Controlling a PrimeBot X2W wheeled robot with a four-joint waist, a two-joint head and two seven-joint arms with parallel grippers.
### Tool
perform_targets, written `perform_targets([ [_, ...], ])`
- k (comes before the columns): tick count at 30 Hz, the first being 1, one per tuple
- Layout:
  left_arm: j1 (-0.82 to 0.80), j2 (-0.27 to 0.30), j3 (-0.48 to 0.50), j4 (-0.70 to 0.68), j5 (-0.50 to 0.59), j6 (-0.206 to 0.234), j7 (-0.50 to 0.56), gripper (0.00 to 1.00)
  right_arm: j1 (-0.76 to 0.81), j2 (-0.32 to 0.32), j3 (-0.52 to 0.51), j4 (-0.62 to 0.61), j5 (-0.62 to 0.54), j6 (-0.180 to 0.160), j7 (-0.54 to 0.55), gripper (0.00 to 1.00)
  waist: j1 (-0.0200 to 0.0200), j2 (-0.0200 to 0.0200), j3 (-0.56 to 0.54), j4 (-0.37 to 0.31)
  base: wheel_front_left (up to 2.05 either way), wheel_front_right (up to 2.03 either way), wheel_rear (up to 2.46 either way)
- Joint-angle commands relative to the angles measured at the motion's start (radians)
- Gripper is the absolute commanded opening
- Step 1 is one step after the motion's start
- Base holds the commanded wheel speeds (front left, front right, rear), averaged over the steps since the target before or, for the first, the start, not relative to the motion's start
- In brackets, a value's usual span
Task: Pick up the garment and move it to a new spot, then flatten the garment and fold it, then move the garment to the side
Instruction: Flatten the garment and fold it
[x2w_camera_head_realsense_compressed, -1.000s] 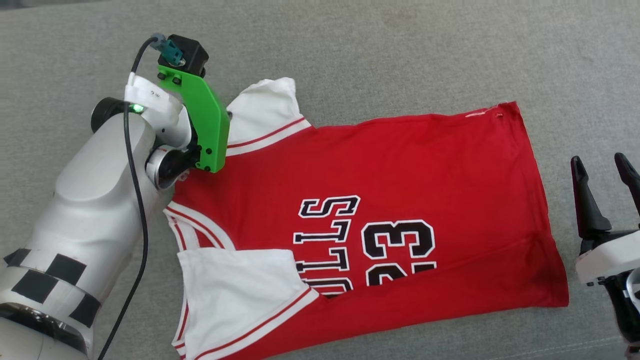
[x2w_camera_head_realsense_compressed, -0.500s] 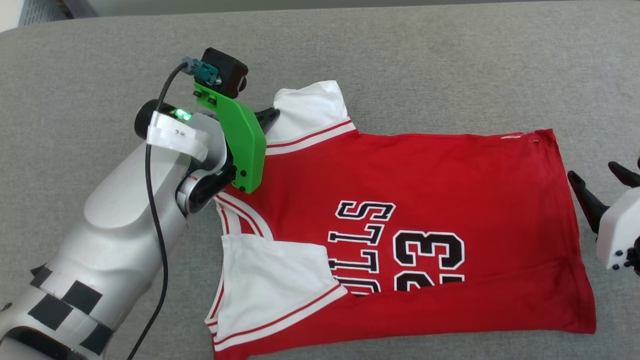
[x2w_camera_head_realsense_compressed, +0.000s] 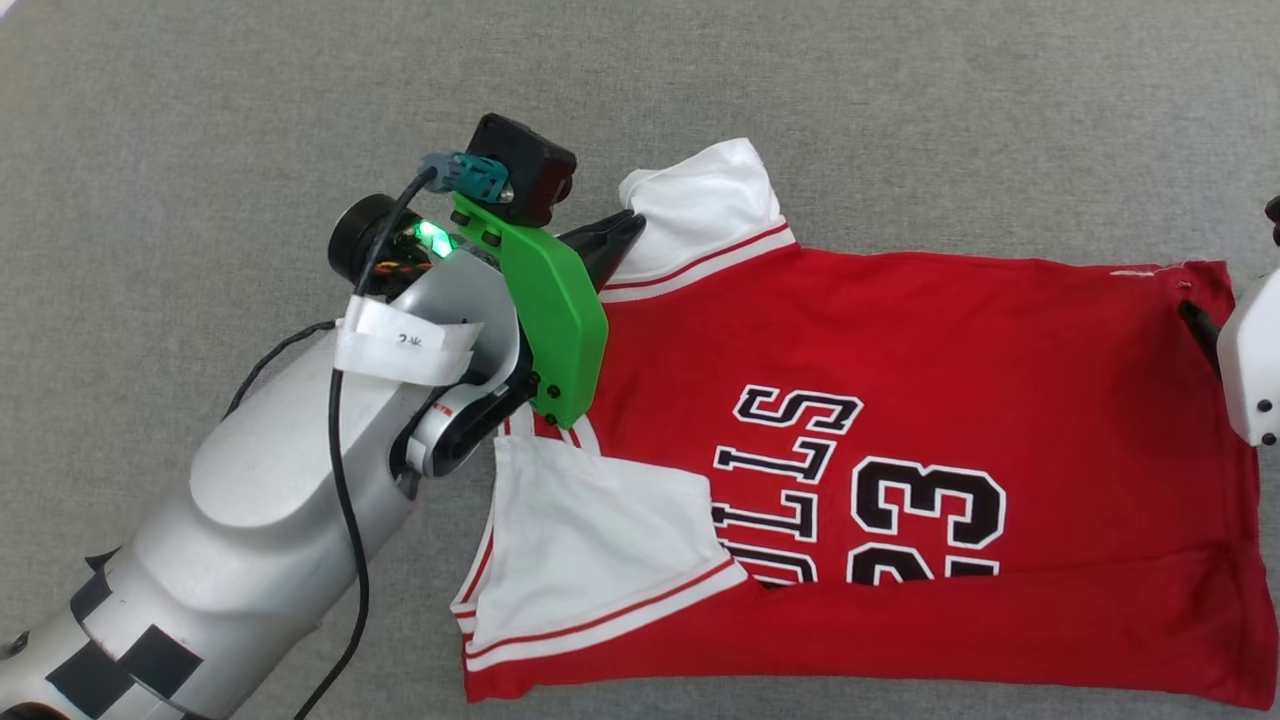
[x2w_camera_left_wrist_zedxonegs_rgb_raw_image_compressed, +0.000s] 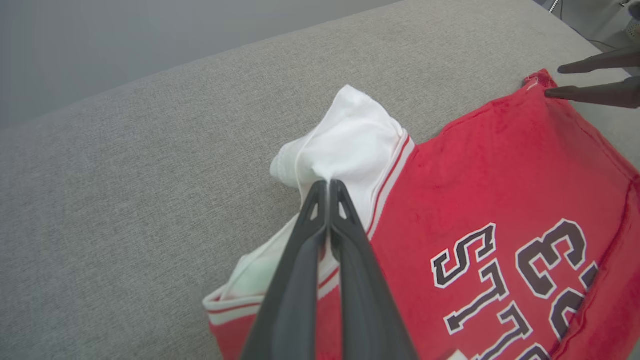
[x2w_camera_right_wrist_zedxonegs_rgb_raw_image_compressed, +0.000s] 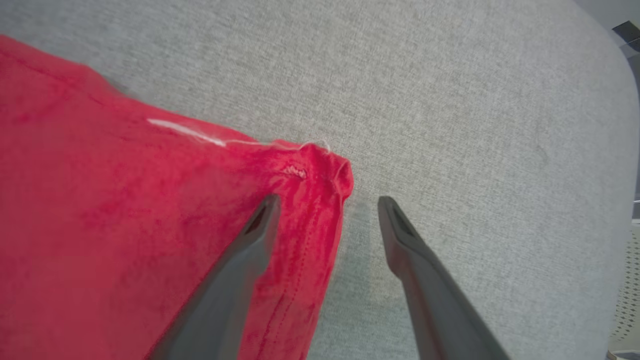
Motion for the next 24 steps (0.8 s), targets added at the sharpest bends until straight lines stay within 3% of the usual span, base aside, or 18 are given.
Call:
perform_targets([
  [1, 0.016, 0.008, 0.001, -0.015, 0.012, 0.008, 0.002, 0.0, -0.028, -0.007, 0.017, 0.023, 0.003, -0.001, -0.009, 1.0, 0.0, 0.0, 0.016, 0.016, 0.0, 0.0, 0.0],
  [9, 0.032, 0.021, -0.002, -0.056, 0.017, 0.029, 0.004, 0.0, -0.084, -0.013, 0.115, 0.133, 0.056, -0.001, -0.058, 1.0, 0.0, 0.0, 0.031, 0.027, 0.0, 0.0, 0.0],
  [10, 0.034, 0.022, -0.003, -0.056, 0.017, 0.03, 0.003, 0.0, -0.087, -0.014, 0.128, 0.146, 0.067, -0.001, -0.063, 0.83, 0.0, 0.0, 0.031, 0.027, 0.0, 0.0, 0.0],
  [12, 0.038, 0.024, -0.002, -0.054, 0.016, 0.032, 0.0, 0.0, -0.093, -0.018, 0.147, 0.168, 0.083, -0.001, -0.081, 0.03, 0.0, 0.0, 0.03, 0.026, 0.0, 0.0, 0.0],
  [17, 0.056, 0.025, 0.008, -0.037, 0.003, 0.037, -0.021, 0.0, -0.107, 0.02, 0.102, 0.229, 0.147, -0.001, -0.151, 0.0, 0.0, 0.0, 0.012, 0.018, 0.0, 0.0, 0.0],
  [24, 0.119, 0.04, 0.031, 0.002, -0.02, 0.045, -0.085, 0.0, -0.064, 0.052, 0.063, 0.231, 0.181, -0.001, -0.34, 0.0, 0.0, 0.0, -0.061, -0.01, 0.0, 0.0, 0.0],
])
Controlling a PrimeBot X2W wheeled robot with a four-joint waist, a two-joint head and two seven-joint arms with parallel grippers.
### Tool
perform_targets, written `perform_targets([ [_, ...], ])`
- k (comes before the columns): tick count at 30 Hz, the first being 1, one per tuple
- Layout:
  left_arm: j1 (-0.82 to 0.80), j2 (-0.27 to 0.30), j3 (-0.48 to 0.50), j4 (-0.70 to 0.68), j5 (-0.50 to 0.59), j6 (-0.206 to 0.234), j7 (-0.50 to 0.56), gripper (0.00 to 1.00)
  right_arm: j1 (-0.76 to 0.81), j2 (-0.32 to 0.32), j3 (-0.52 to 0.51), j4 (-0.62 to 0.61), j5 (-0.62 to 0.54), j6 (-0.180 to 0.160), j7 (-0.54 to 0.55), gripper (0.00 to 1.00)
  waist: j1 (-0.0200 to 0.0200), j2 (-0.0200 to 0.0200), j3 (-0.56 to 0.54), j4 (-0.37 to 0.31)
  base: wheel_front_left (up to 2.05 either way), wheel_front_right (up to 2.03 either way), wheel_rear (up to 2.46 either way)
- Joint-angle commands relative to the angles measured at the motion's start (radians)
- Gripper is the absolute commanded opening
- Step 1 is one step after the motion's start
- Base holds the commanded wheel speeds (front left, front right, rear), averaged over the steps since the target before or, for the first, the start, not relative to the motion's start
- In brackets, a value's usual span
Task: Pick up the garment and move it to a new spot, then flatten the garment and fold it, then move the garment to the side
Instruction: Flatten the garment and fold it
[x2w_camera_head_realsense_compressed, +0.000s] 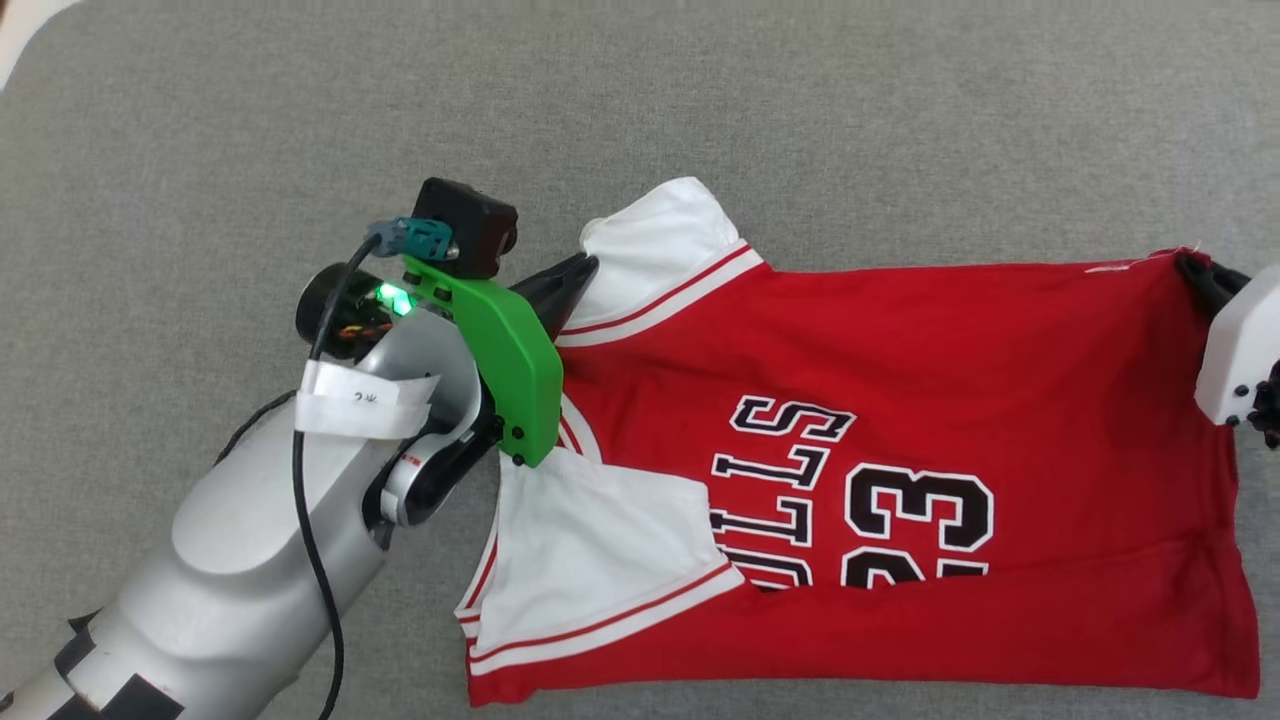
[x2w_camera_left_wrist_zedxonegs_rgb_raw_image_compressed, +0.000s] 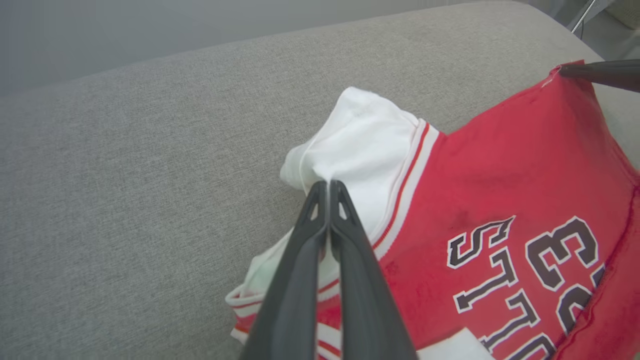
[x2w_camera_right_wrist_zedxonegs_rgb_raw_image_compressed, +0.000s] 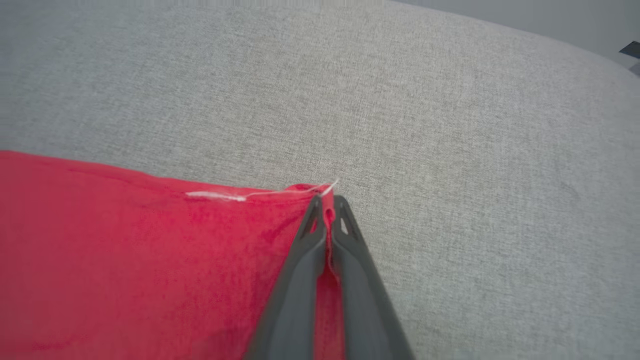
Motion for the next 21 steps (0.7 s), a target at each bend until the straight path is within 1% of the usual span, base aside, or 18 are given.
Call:
perform_targets([
  [1, 0.034, 0.012, 0.006, 0.007, -0.01, 0.006, -0.02, 0.0, 0.038, 0.005, -0.007, -0.001, 0.003, -0.001, -0.045, 0.0, 0.0, 0.0, -0.043, -0.017, 0.0, 0.0, 0.0],
  [6, 0.093, 0.027, 0.012, 0.001, -0.025, 0.017, -0.05, 0.0, 0.111, 0.016, -0.03, -0.006, 0.016, -0.001, -0.116, 0.0, 0.0, 0.0, -0.095, -0.026, 0.0, 0.0, 0.0],
  [9, 0.139, 0.037, 0.012, -0.019, -0.033, 0.031, -0.066, 0.0, 0.171, 0.018, -0.048, -0.021, 0.027, -0.001, -0.162, 0.0, 0.0, 0.0, -0.127, -0.026, 0.0, 0.0, 0.0],
  [11, 0.172, 0.045, 0.014, -0.041, -0.038, 0.043, -0.077, 0.0, 0.21, 0.027, -0.06, -0.036, 0.034, -0.001, -0.189, 0.0, 0.0, 0.0, -0.144, -0.028, 0.0, 0.0, 0.0],
  [13, 0.221, 0.058, 0.01, -0.079, -0.04, 0.065, -0.09, 0.0, 0.269, 0.03, -0.072, -0.059, 0.036, -0.001, -0.213, 0.0, 0.0, 0.0, -0.163, -0.024, 0.0, 0.0, 0.0],
  [17, 0.284, 0.073, 0.003, -0.123, -0.039, 0.1, -0.101, 0.0, 0.336, 0.036, -0.099, -0.099, 0.043, -0.001, -0.236, 0.0, 0.0, 0.0, -0.177, -0.02, 0.0, 0.0, 0.0],
  [21, 0.344, 0.084, -0.013, -0.156, -0.039, 0.124, -0.106, 0.0, 0.414, 0.033, -0.132, -0.147, 0.046, -0.001, -0.248, 0.0, 0.0, 0.0, -0.194, -0.011, 0.0, 0.0, 0.0],
])
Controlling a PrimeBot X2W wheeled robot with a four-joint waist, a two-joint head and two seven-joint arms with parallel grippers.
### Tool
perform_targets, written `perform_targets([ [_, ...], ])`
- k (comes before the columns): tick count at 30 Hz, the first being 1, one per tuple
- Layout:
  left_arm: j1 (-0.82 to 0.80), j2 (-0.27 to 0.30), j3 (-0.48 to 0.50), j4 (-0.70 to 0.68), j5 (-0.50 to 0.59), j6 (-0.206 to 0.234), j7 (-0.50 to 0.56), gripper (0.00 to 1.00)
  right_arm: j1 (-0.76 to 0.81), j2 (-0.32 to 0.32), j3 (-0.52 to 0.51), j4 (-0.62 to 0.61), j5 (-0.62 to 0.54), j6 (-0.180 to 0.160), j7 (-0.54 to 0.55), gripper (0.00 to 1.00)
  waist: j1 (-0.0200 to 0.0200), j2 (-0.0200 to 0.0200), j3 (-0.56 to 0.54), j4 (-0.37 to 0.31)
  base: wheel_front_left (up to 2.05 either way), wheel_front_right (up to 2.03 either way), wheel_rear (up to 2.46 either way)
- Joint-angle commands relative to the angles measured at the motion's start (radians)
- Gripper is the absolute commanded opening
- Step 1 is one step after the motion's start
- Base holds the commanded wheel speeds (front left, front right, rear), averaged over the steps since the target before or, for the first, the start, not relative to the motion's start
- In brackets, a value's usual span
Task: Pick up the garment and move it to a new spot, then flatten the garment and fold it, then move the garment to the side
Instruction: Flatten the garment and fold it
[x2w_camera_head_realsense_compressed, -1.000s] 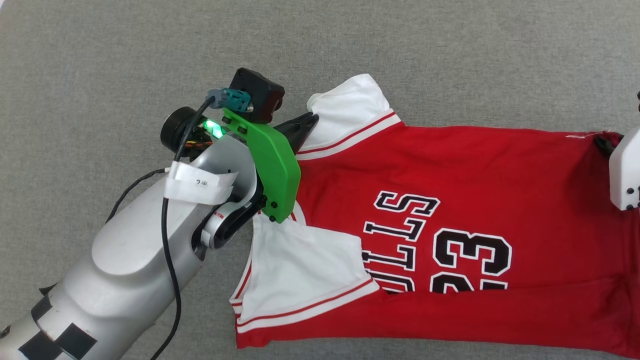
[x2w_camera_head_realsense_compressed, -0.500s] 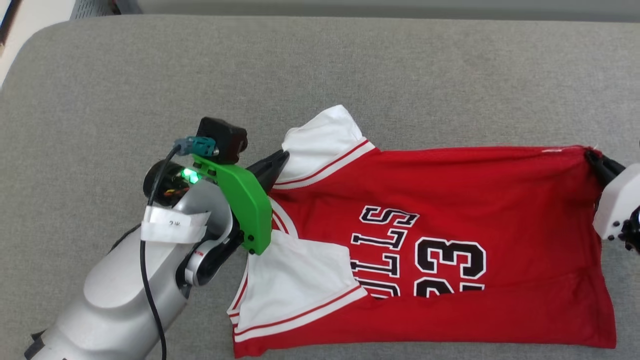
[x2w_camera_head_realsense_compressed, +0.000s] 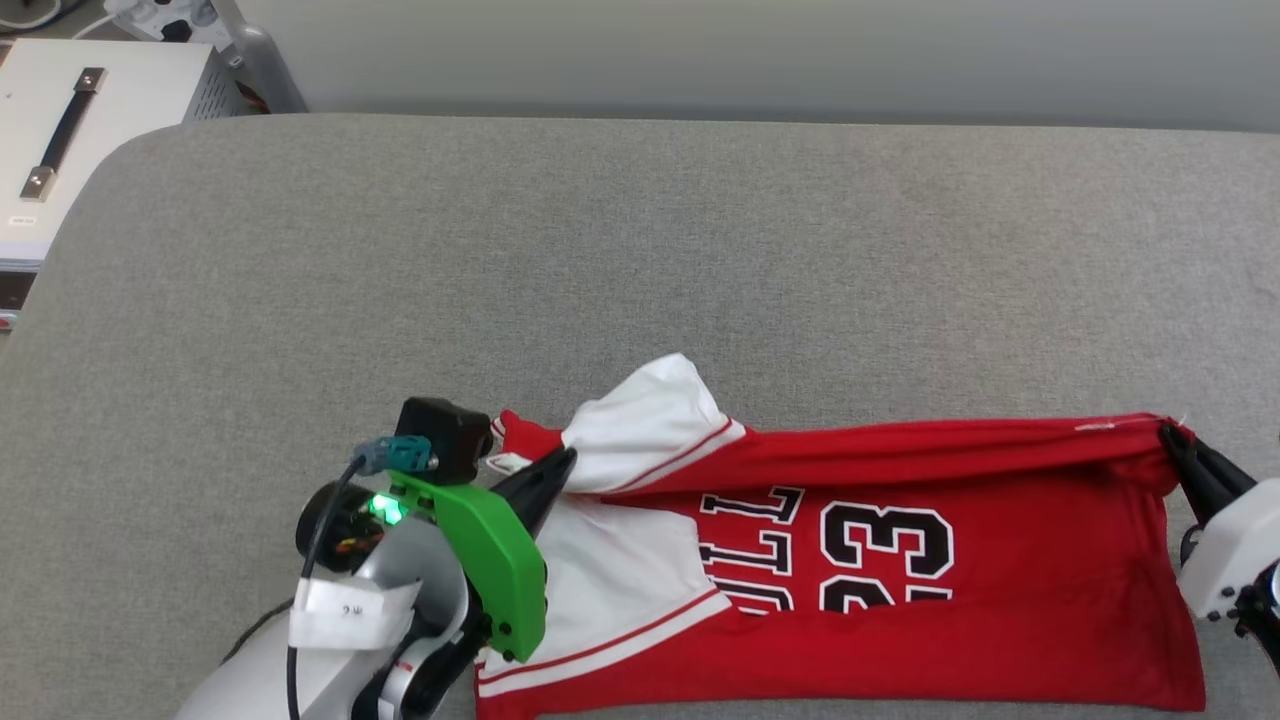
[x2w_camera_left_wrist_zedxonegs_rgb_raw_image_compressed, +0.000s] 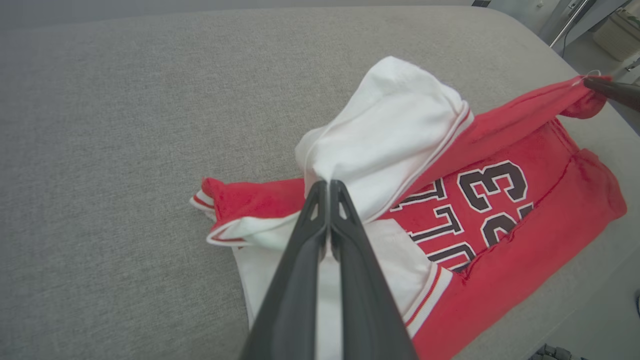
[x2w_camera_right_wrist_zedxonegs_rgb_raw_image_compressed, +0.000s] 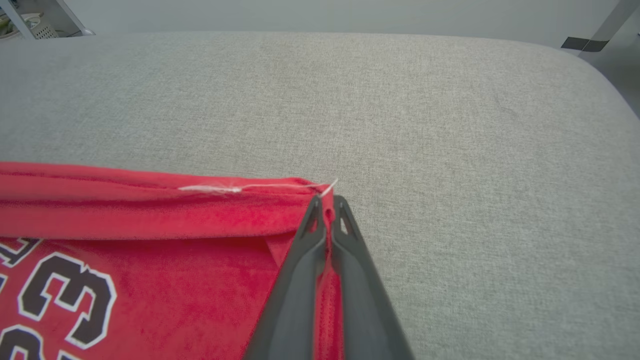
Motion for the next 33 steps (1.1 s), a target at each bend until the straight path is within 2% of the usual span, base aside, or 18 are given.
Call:
perform_targets([
  [1, 0.03, 0.01, -0.004, -0.008, -0.009, 0.011, -0.007, 0.0, 0.033, 0.001, -0.013, -0.015, 0.009, -0.001, -0.006, 0.0, 0.0, -0.0001, -0.012, 0.008, 0.0, 0.0, 0.0],
  [12, 0.135, 0.002, -0.058, 0.016, -0.014, 0.03, -0.015, 0.0, 0.236, -0.001, -0.055, -0.14, 0.045, -0.001, 0.072, 0.0, 0.0, -0.0001, -0.027, 0.013, 0.0, 0.0, 0.0],
  [20, 0.119, -0.024, -0.081, 0.097, 0.002, 0.008, -0.026, 0.0, 0.26, -0.016, -0.066, -0.162, 0.025, -0.001, 0.16, 0.0, 0.0, -0.0001, -0.003, 0.011, 0.0, 0.0, 0.0],
  [31, 0.097, -0.067, -0.102, 0.186, 0.007, -0.024, -0.045, 0.0, 0.251, -0.014, -0.054, -0.154, 0.007, -0.001, 0.221, 0.0, 0.0, -0.0001, 0.022, 0.009, 0.0, 0.0, 0.0],
  [32, 0.096, -0.07, -0.103, 0.192, 0.006, -0.025, -0.045, 0.0, 0.25, -0.013, -0.053, -0.153, 0.007, -0.001, 0.225, 0.18, 0.0, -0.0001, 0.022, 0.009, 0.0, 0.0, 0.0],
  [33, 0.093, -0.073, -0.104, 0.199, 0.006, -0.027, -0.045, 0.13, 0.248, -0.014, -0.05, -0.153, 0.004, -0.001, 0.227, 1.0, 0.0, -0.0001, 0.021, 0.008, 0.0, 0.0, 0.0],
])
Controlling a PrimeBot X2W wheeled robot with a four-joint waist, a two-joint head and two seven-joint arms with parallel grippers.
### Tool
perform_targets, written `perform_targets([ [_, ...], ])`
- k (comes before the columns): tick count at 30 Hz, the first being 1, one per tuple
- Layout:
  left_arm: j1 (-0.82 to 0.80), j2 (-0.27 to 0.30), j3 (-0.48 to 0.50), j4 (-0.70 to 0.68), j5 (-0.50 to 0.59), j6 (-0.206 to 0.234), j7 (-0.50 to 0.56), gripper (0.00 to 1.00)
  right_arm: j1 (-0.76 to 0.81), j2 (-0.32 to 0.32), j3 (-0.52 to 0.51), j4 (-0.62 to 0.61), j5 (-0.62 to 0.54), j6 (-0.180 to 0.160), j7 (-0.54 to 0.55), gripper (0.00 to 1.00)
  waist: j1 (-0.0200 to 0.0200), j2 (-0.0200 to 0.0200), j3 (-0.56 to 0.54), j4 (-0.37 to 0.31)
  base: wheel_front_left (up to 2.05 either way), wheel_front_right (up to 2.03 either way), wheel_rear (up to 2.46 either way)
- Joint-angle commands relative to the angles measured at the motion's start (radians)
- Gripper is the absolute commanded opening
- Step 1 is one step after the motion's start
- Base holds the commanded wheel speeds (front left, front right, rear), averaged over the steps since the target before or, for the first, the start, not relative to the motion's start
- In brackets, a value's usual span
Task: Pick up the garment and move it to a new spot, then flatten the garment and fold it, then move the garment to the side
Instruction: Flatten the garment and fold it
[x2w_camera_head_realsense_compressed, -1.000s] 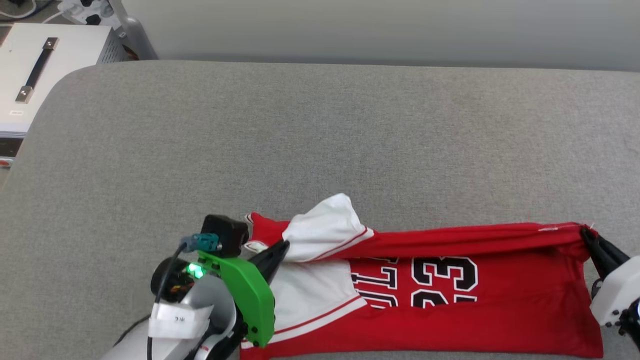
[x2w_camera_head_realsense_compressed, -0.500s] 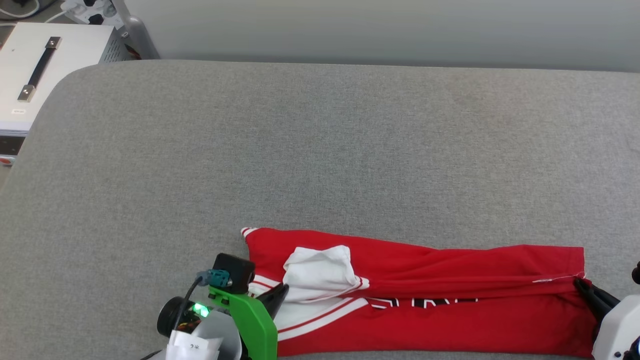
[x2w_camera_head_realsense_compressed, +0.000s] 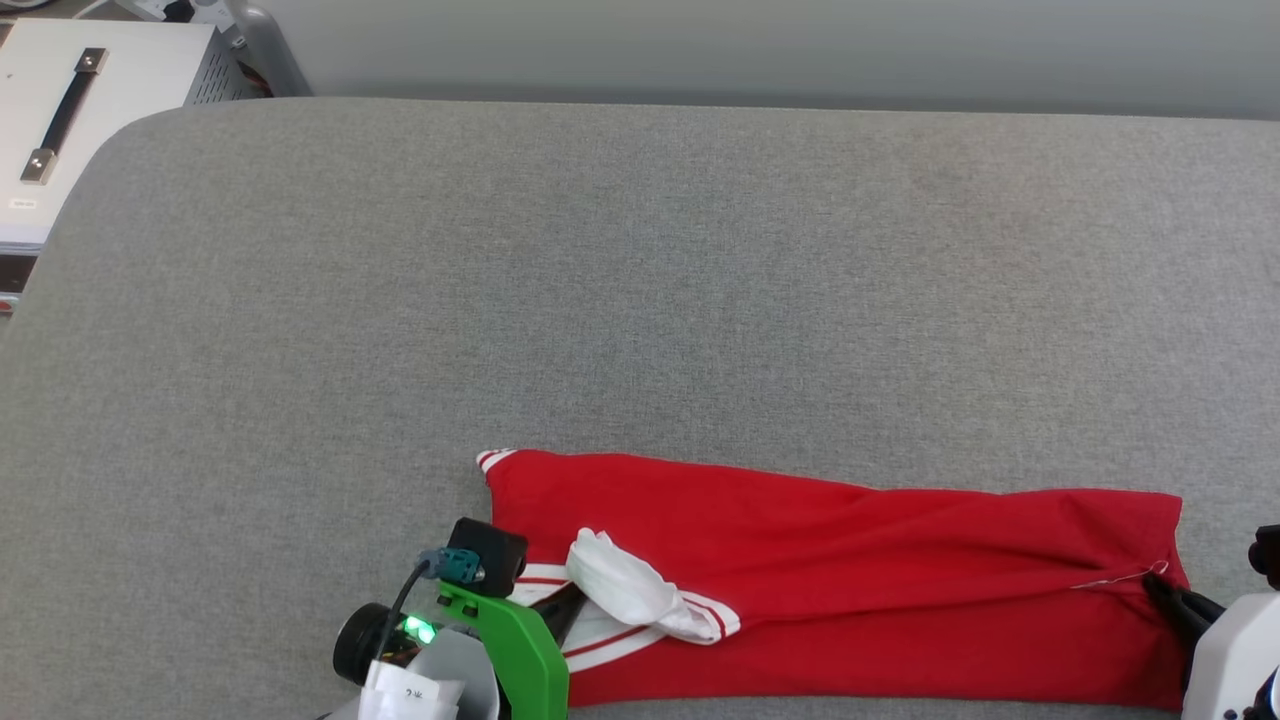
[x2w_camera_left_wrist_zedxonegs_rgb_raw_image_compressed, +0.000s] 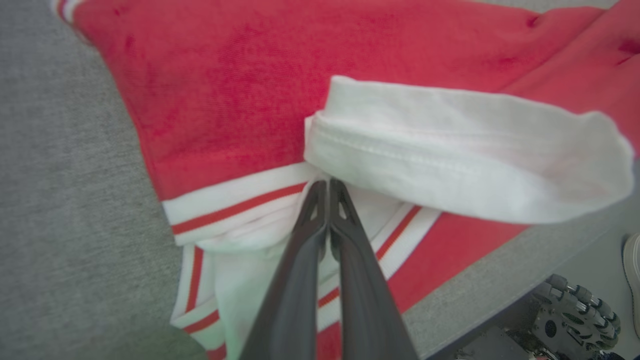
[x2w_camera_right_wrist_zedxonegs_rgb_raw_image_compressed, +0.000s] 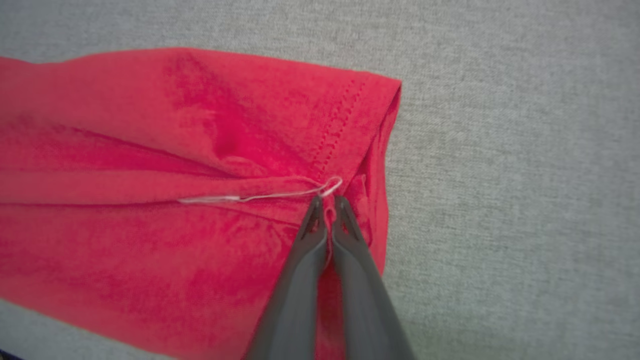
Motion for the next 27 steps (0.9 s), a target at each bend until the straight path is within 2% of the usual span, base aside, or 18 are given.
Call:
perform_targets([
  [1, -0.016, -0.006, 0.0, 0.011, 0.001, -0.005, -0.003, 0.7, -0.005, 0.003, 0.003, 0.007, -0.009, -0.001, 0.004, 1.0, 0.0, 0.0, -0.003, -0.001, 0.0, 0.0, 0.0],
  [2, -0.015, -0.007, 0.001, 0.019, 0.0, -0.004, -0.005, 1.0, -0.004, 0.003, 0.003, 0.009, -0.008, -0.001, 0.006, 1.0, 0.0, 0.0, -0.009, -0.001, 0.0, 0.0, 0.0],
  [9, 0.007, -0.006, 0.017, 0.032, -0.014, -0.001, -0.043, 1.0, 0.023, -0.001, -0.013, -0.012, 0.018, -0.001, 0.023, 1.0, 0.0, 0.0, -0.072, -0.002, 0.0, 0.0, 0.0],
  [15, 0.039, 0.013, 0.061, -0.015, -0.033, 0.032, -0.095, 1.0, 0.064, 0.002, -0.053, -0.075, 0.046, -0.001, 0.063, 1.0, 0.0, 0.0, -0.131, 0.0, 0.0, 0.0, 0.0],
  [20, 0.058, 0.031, 0.12, -0.074, -0.023, 0.071, -0.194, 1.0, 0.097, 0.023, -0.133, -0.141, 0.062, -0.001, 0.131, 1.0, 0.0, 0.0, -0.15, 0.01, 0.0, 0.0, 0.0],
  [27, 0.076, 0.041, 0.161, -0.107, 0.028, 0.086, -0.333, 1.0, 0.113, 0.079, -0.229, -0.181, 0.037, -0.001, 0.228, 1.0, 0.0, 0.0, -0.146, 0.029, 0.0, 0.0, 0.0],
])
